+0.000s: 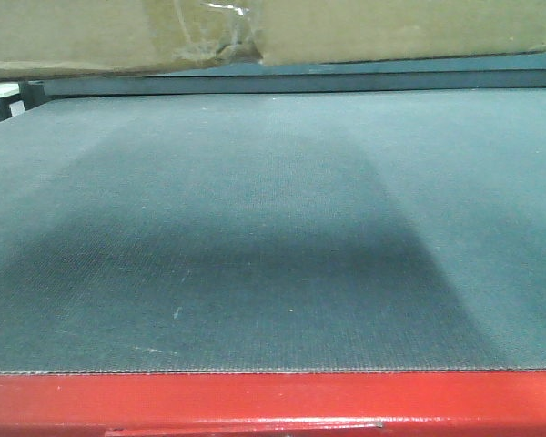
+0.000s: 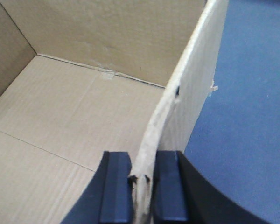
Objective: Grab carton from right shelf to conveyor
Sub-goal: 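Lower the held carton onto the grey conveyor belt, then open both grippers and withdraw them from the carton walls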
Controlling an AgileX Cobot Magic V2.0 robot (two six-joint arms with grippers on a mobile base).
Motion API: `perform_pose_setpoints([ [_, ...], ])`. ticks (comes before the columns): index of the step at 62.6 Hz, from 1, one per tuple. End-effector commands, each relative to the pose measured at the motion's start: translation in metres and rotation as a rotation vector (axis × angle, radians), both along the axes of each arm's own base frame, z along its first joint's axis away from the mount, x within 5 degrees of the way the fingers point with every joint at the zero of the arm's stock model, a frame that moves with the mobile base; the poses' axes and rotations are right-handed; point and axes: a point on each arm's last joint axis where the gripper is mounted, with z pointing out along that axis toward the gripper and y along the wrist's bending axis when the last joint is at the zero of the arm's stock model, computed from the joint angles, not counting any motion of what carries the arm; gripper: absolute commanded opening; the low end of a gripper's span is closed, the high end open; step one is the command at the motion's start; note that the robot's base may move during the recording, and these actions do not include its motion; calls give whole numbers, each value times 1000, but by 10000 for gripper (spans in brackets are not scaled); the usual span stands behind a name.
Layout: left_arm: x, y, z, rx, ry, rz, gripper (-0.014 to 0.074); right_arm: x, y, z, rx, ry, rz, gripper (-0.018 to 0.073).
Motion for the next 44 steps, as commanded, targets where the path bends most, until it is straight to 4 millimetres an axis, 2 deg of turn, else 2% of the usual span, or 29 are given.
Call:
perform_pose_setpoints([
  [1,10,-2,-4,-8,4,-28,-16,1,0,9,27,-79,2,-67],
  [11,42,-7,-23,-97,32,-39,-16,28,7,-7,16,-49,-19,-67],
  [29,98,-11,-72,-52,121,5,-16,107,19,-81,-61,143,-74,-67],
  [36,109,-16,-88,-34,163,7,-10,123,22,-102,-80,192,-82,-64],
  [40,113,-18,-94,-29,177,8,38,126,23,-106,-84,203,-82,-6],
  [44,114,-19,-96,-27,185,9,127,127,23,-108,-86,207,-82,115],
])
